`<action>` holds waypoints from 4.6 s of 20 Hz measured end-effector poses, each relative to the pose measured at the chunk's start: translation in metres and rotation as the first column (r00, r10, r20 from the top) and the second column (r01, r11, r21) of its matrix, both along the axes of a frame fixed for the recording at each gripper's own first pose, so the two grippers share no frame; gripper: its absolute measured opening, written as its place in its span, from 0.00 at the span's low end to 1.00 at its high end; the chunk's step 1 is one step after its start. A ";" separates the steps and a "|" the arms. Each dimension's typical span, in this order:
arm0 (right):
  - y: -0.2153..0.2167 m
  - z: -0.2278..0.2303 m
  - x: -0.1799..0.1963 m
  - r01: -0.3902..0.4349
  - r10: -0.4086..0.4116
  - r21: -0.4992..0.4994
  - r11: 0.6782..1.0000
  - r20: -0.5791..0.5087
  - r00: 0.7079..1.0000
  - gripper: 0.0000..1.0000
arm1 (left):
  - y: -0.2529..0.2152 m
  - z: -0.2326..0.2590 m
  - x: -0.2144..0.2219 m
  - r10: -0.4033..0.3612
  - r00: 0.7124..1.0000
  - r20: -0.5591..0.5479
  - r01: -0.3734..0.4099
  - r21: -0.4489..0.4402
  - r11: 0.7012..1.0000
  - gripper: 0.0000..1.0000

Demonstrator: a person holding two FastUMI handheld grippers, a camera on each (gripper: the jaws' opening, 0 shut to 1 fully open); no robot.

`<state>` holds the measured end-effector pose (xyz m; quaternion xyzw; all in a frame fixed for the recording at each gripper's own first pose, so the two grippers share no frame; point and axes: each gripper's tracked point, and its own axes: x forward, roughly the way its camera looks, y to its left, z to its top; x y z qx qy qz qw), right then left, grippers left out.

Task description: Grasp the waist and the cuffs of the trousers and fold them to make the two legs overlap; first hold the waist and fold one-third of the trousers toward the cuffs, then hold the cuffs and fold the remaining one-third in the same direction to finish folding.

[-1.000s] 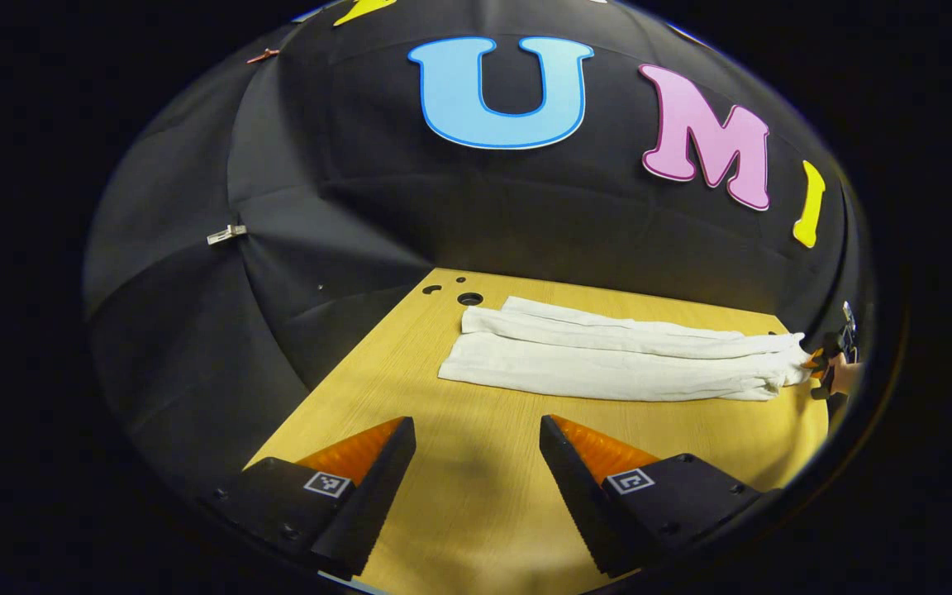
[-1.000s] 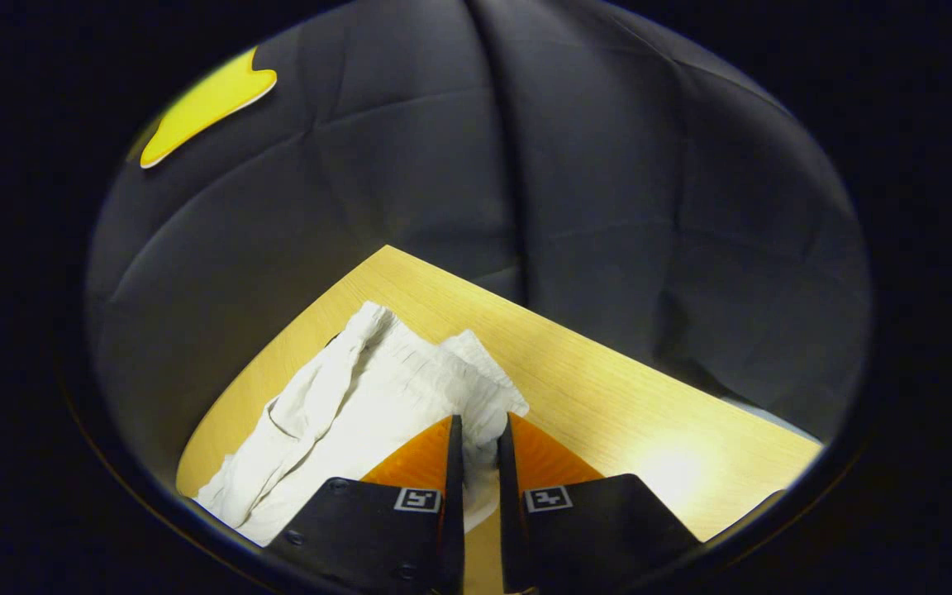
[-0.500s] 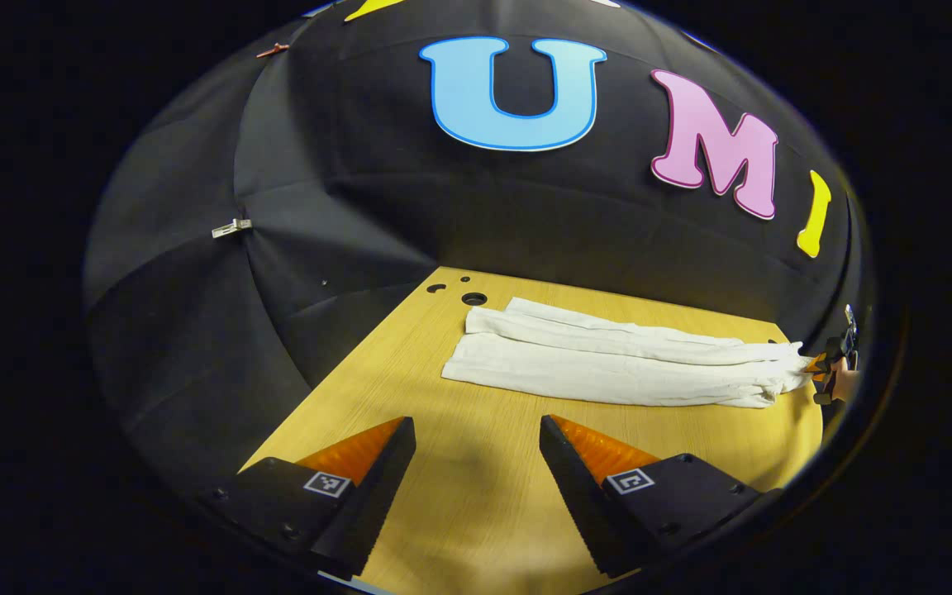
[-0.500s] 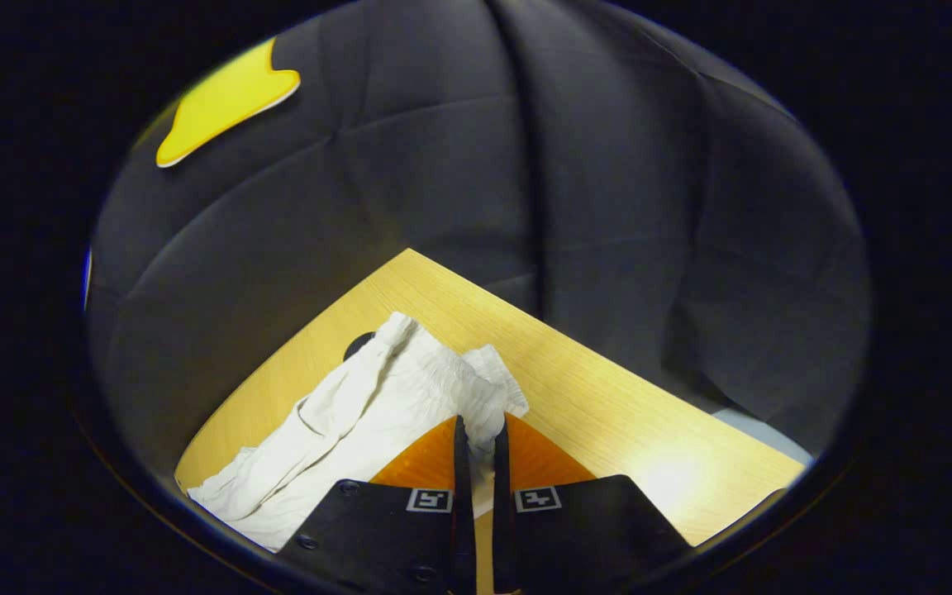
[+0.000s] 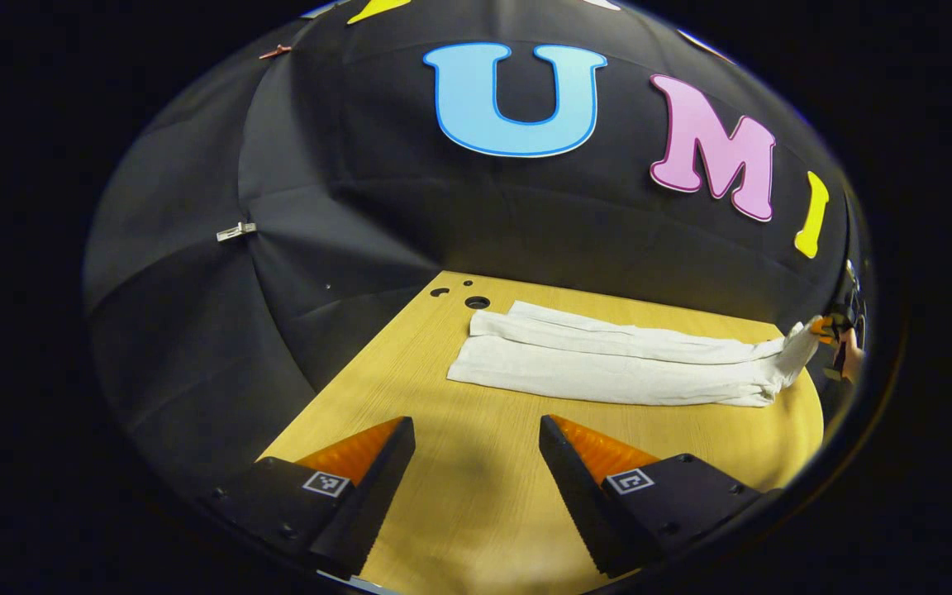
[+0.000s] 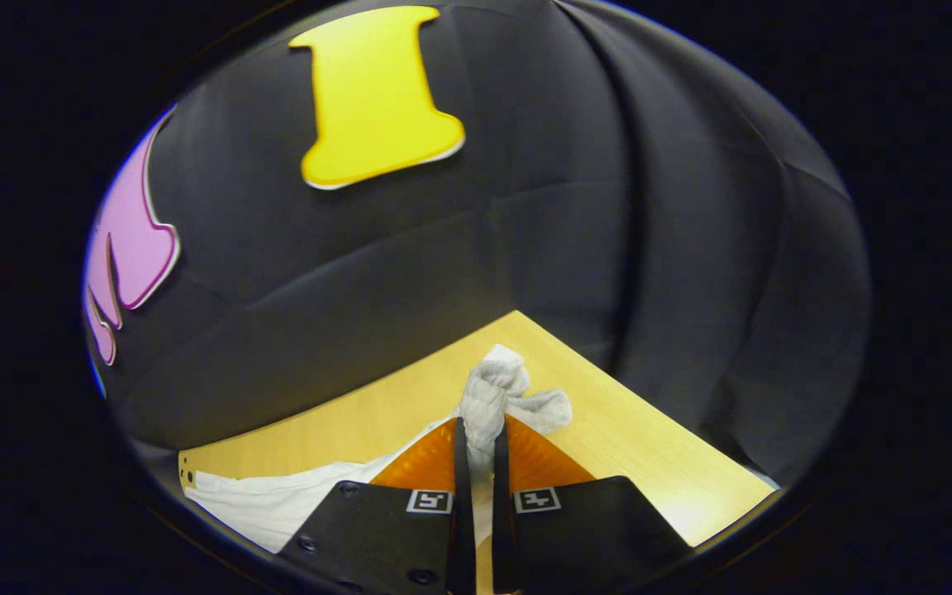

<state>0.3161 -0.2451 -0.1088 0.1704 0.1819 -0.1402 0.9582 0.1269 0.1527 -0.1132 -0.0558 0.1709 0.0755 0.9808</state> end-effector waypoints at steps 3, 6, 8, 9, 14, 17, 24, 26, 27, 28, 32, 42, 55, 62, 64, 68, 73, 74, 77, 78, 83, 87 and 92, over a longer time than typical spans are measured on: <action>0.014 0.018 -0.011 -0.086 0.088 -0.038 0.996 0.052 0.995 0.12 | -0.002 0.002 -0.007 -0.002 1.000 -0.001 0.002 -0.005 1.000 0.97; 0.021 0.041 -0.023 -0.172 0.179 -0.076 0.982 0.098 0.979 0.12 | -0.005 0.004 -0.011 0.001 1.000 -0.005 -0.001 0.028 1.000 0.97; 0.027 0.049 -0.027 -0.223 0.230 -0.074 0.972 0.114 0.966 0.12 | -0.013 0.012 -0.010 -0.018 1.000 0.015 0.018 0.024 1.000 0.97; 0.026 0.049 -0.026 -0.247 0.254 -0.068 0.967 0.120 0.960 0.12 | -0.016 0.013 -0.011 -0.023 1.000 0.021 0.022 0.014 1.000 0.97; 0.028 0.048 -0.031 -0.384 0.384 -0.027 0.923 0.131 0.914 0.12 | -0.021 0.023 -0.011 0.010 0.999 0.050 -0.004 -0.118 0.993 0.98; 0.030 0.053 -0.031 -0.447 0.447 -0.029 0.894 0.111 0.888 0.12 | -0.021 0.036 -0.012 0.018 0.995 0.093 -0.001 -0.180 0.984 0.98; 0.027 0.058 -0.038 -0.546 0.545 0.067 0.835 0.038 0.838 0.27 | -0.022 0.042 0.013 0.012 0.992 0.127 0.015 -0.207 0.978 0.98; 0.017 0.072 -0.041 -0.565 0.566 0.077 0.821 0.009 0.824 0.26 | -0.020 0.042 0.038 0.005 0.991 0.137 0.025 -0.216 0.976 0.98; 0.012 0.079 -0.040 -0.576 0.578 0.081 0.813 0.002 0.816 0.34 | -0.019 0.045 0.050 0.005 0.990 0.142 0.028 -0.230 0.973 0.98; 0.003 0.089 -0.041 -0.580 0.583 0.089 0.809 -0.006 0.812 0.55 | -0.021 0.046 0.061 0.004 0.989 0.145 0.032 -0.247 0.969 0.98; -0.059 0.148 -0.060 -0.547 0.550 0.088 0.833 -0.010 0.835 0.98 | -0.018 0.049 0.103 -0.017 0.988 0.155 0.057 -0.258 0.965 0.98; -0.159 0.181 -0.162 -0.364 0.366 -0.076 0.928 0.015 0.930 0.98 | 0.011 -0.019 0.237 -0.067 0.997 0.029 0.071 -0.184 0.980 0.98; -0.277 0.206 -0.279 -0.097 0.097 -0.133 0.986 -0.006 0.995 0.98 | 0.008 -0.101 0.287 -0.011 0.985 -0.174 0.012 0.001 1.000 1.00; -0.283 0.207 -0.305 -0.057 0.056 -0.197 0.979 -0.008 0.998 0.98 | -0.004 -0.101 0.292 -0.130 0.969 -0.211 0.141 0.041 0.989 0.75; -0.276 0.196 -0.306 -0.088 0.080 -0.212 0.973 -0.047 0.996 0.98 | -0.012 -0.101 0.293 -0.163 0.964 -0.211 0.172 0.022 0.985 0.68; -0.272 0.188 -0.311 -0.097 0.086 -0.181 0.979 -0.068 0.994 0.98 | -0.023 -0.101 0.288 -0.234 0.947 -0.221 0.234 -0.029 0.972 0.32; -0.273 0.184 -0.317 -0.101 0.087 -0.187 0.977 -0.077 0.993 0.98 | -0.027 -0.101 0.280 -0.255 0.941 -0.223 0.239 -0.097 0.966 0.02; -0.273 0.186 -0.320 -0.102 0.089 -0.187 0.977 -0.076 0.993 0.98 | -0.029 -0.100 0.279 -0.247 0.944 -0.219 0.226 -0.113 0.967 0.07; -0.278 0.188 -0.328 -0.096 0.084 -0.187 0.978 -0.070 0.994 0.98 | -0.039 -0.096 0.277 -0.225 0.957 -0.186 0.182 -0.224 0.958 0.06; -0.279 0.188 -0.327 -0.094 0.083 -0.185 0.978 -0.067 0.994 0.98 | -0.041 -0.093 0.277 -0.214 0.961 -0.173 0.166 -0.256 0.952 0.06; -0.286 0.189 -0.329 -0.090 0.082 -0.177 0.980 -0.050 0.995 0.98 | -0.053 -0.049 0.272 -0.195 0.978 -0.072 0.160 -0.344 0.925 0.06; -0.296 0.183 -0.335 -0.079 0.073 -0.141 0.987 -0.048 0.996 0.98 | -0.077 0.000 0.272 -0.202 0.979 0.015 0.192 -0.395 0.899 0.06; -0.317 0.182 -0.331 -0.058 0.055 -0.101 0.993 -0.026 0.998 0.98 | -0.131 0.049 0.266 -0.255 0.963 0.084 0.267 -0.377 0.887 0.06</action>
